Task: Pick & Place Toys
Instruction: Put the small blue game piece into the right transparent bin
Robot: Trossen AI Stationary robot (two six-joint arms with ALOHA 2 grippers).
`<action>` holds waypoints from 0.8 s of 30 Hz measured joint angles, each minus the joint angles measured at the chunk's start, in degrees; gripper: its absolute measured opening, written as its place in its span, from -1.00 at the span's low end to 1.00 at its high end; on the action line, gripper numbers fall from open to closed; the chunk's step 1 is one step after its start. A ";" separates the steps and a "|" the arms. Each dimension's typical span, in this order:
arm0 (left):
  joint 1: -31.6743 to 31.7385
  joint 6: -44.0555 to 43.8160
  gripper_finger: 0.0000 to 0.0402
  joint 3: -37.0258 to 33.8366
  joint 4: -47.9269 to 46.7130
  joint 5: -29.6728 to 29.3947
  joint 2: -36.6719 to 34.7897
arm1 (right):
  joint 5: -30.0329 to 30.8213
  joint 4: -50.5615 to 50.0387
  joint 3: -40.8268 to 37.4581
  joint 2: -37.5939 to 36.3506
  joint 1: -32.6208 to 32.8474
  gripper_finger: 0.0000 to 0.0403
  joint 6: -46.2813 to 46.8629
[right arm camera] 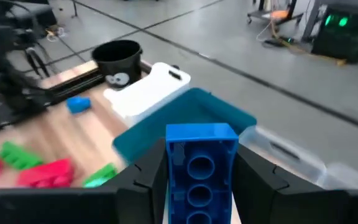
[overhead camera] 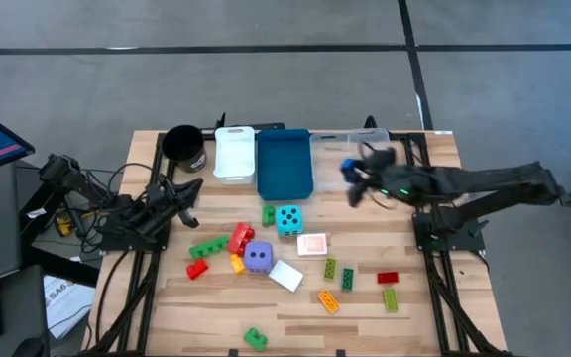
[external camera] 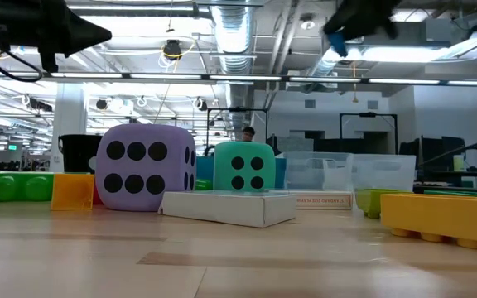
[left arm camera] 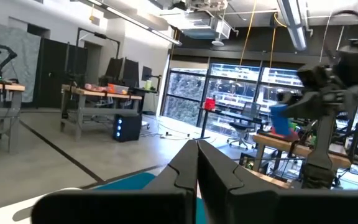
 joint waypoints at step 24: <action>-0.04 -4.43 -1.00 0.00 -1.35 0.11 0.00 | 10.49 27.29 -29.46 -14.24 3.80 -0.36 -13.53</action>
